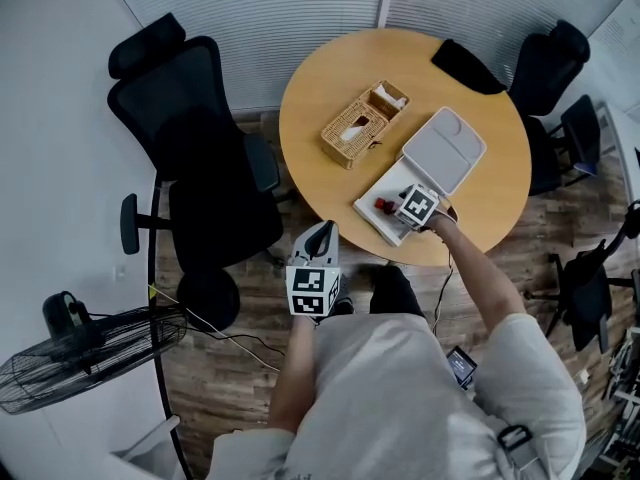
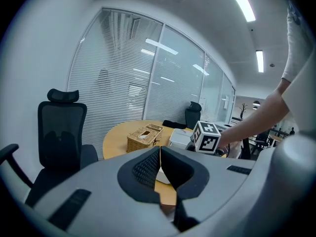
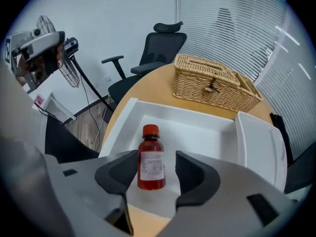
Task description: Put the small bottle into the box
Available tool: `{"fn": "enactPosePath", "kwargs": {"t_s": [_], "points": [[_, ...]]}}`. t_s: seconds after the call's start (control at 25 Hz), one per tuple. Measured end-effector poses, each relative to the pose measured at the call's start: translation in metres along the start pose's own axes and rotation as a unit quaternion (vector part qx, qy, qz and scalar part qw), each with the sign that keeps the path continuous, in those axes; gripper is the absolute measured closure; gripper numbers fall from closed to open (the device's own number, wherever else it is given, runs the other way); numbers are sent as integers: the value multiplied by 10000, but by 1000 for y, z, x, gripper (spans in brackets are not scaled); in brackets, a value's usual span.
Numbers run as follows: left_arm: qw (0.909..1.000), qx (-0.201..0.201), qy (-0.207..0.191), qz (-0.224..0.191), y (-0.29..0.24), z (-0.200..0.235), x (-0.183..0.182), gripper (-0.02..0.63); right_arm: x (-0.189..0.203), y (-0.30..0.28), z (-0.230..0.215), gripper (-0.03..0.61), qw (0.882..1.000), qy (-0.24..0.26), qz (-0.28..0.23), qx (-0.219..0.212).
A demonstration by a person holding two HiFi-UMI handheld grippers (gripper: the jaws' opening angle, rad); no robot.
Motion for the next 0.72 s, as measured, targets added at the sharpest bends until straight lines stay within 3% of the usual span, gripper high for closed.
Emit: {"fn": "enactPosePath", "kwargs": {"t_s": [0.2, 0.44, 0.72], "points": [[9999, 90, -112, -7, -5, -7, -6, 584, 6, 23, -8, 333, 9993, -301, -221, 38], [9993, 259, -259, 57, -15, -16, -11, 584, 0, 56, -4, 333, 9945, -484, -919, 150], [9979, 471, -404, 205, -28, -28, -11, 584, 12, 90, 12, 333, 9809, -999, -1654, 208]]}}
Point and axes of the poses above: the fingertips, and each gripper's own axes: y backward along the fingers, z to its left, x out of its underside, the point moved 2 cm from there along y, backward along the fingers, and after that the axes turned 10 degrees about z, right-handed, at the moved point
